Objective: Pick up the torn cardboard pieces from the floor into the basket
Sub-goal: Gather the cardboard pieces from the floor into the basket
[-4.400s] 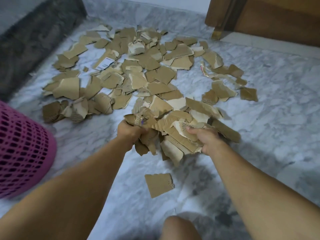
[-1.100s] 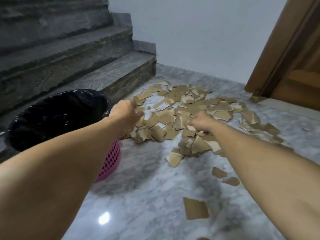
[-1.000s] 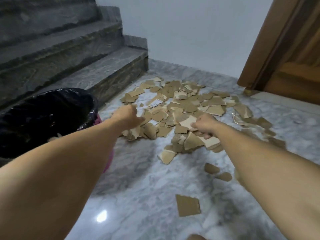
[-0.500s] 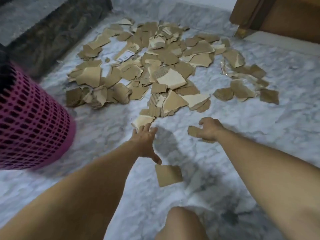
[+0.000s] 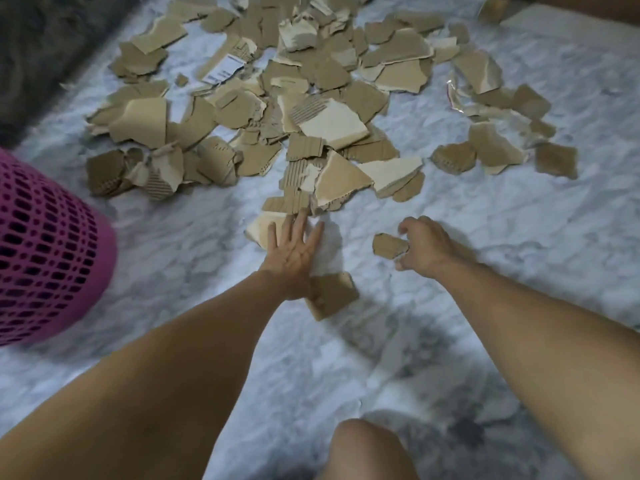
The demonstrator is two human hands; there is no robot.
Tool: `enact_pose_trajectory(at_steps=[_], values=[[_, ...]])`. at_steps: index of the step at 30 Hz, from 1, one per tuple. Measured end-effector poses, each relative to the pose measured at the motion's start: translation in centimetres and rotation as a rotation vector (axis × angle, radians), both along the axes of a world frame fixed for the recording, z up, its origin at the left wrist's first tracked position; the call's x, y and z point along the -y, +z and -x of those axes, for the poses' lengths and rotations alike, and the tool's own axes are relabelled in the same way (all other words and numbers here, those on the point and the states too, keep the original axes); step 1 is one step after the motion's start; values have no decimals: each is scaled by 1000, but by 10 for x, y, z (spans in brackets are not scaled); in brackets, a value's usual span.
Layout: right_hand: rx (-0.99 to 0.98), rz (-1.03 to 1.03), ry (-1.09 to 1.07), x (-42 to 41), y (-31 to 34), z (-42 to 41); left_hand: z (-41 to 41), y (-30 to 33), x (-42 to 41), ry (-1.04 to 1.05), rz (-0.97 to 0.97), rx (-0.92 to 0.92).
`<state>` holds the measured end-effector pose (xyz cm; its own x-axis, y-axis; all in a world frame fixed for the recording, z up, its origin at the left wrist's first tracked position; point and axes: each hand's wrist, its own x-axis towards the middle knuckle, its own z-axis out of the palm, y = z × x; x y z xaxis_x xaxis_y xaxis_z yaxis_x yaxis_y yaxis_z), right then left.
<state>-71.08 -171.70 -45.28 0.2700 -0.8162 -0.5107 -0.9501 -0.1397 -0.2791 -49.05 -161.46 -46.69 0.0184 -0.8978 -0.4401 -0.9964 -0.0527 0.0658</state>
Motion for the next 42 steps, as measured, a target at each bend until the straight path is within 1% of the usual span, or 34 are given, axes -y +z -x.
enact_pose_trajectory(at_steps=[5,7,9,11,13,15,20,23,27,30,32,34,36,38,39,42], values=[[11,20,169,2,0,2,-15,1,15,292,50,-57],[14,-1,201,2,0,0,-18,2,18,432,23,-68],[2,-4,223,4,1,-1,-18,4,20,519,-6,-69],[-8,-9,234,6,1,0,-18,3,24,555,21,-97],[-15,-12,232,7,-1,1,-18,2,27,579,49,-170],[-25,-3,238,7,-3,2,-18,1,29,577,34,-219],[-41,-24,254,7,-1,7,-9,4,31,555,-3,-167],[-45,28,245,3,-2,11,-5,7,30,545,-8,-168],[-24,76,189,1,5,17,2,8,22,509,-25,-159],[-34,77,175,-2,11,26,11,4,17,530,52,-135],[-26,61,95,-5,11,30,15,2,15,578,110,-130],[-37,59,-38,-9,10,32,20,3,15,639,132,-129],[-110,52,-125,-15,8,27,25,8,16,749,123,-178],[-175,46,-174,-23,6,18,28,13,17,854,79,-271],[-172,47,-208,-26,5,13,28,14,19,885,58,-324],[-80,32,-381,-27,0,2,29,15,22,952,29,-454]])
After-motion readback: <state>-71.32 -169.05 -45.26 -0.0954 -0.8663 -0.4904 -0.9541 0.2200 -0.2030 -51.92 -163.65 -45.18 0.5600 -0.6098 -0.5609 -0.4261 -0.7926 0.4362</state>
